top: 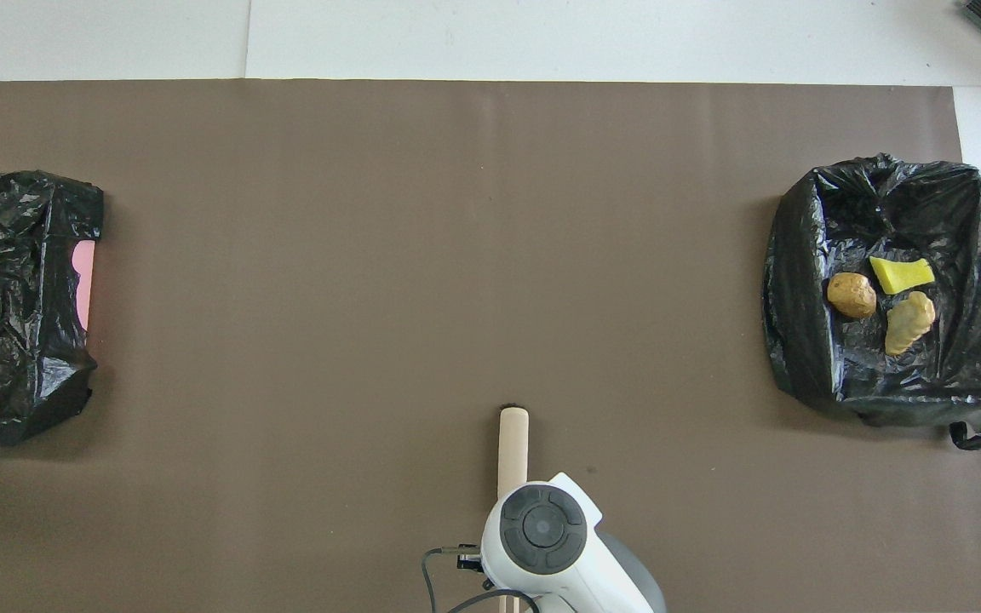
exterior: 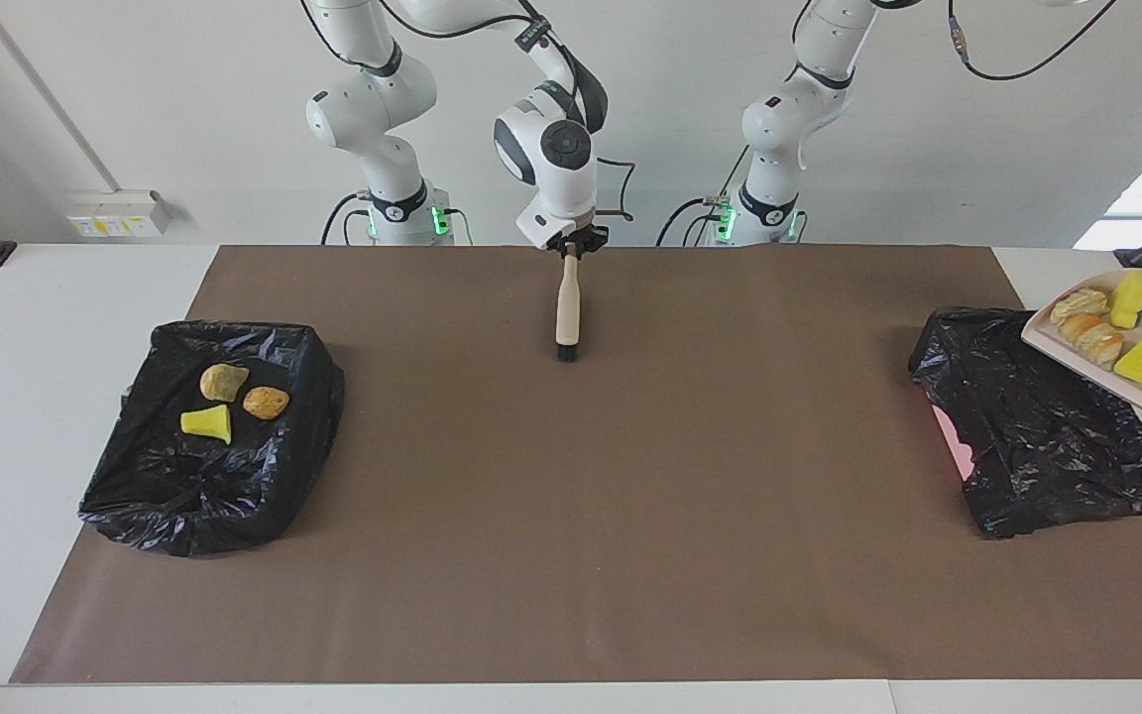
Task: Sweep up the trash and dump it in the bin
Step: 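Tilt the dustpan over the bin with the left gripper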
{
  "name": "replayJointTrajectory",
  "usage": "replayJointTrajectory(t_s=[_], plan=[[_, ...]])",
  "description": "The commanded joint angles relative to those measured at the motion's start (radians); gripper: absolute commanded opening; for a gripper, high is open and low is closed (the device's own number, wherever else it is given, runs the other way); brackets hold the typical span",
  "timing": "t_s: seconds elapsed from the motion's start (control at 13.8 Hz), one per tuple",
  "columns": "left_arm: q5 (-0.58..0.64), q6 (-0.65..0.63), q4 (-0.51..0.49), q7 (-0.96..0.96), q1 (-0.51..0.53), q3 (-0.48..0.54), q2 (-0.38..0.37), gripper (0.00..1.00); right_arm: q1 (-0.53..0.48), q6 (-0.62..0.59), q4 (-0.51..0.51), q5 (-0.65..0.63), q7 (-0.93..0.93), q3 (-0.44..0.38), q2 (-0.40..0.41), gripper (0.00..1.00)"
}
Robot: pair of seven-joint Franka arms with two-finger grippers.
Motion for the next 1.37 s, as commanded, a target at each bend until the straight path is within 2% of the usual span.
replayJointTrajectory(t_s=[0.0,0.36,0.51,0.87,1.23,1.3], plan=[[0.080,0.023,-0.007,-0.043,-0.022,0.009,-0.005,0.00,-0.022,-0.007,0.023,-0.010,-0.050,0.001,-0.009,1.00],[0.192,0.014,-0.010,-0.045,-0.060,0.009,-0.010,0.00,-0.123,-0.012,0.089,-0.030,-0.114,-0.002,-0.002,1.00],[0.207,0.004,-0.013,-0.042,-0.074,0.008,-0.024,0.00,-0.168,-0.003,0.126,-0.085,-0.119,-0.001,0.008,1.00],[0.351,-0.060,-0.013,-0.040,-0.165,0.006,-0.027,0.00,-0.266,-0.003,0.224,-0.258,-0.119,-0.002,0.018,1.00],[0.486,-0.074,-0.007,-0.036,-0.232,0.006,-0.031,0.00,-0.341,-0.033,0.330,-0.369,-0.125,-0.008,0.002,1.00],[0.482,-0.063,0.002,-0.036,-0.232,0.000,-0.033,0.00,-0.364,-0.061,0.366,-0.372,-0.130,-0.008,-0.004,1.00]])
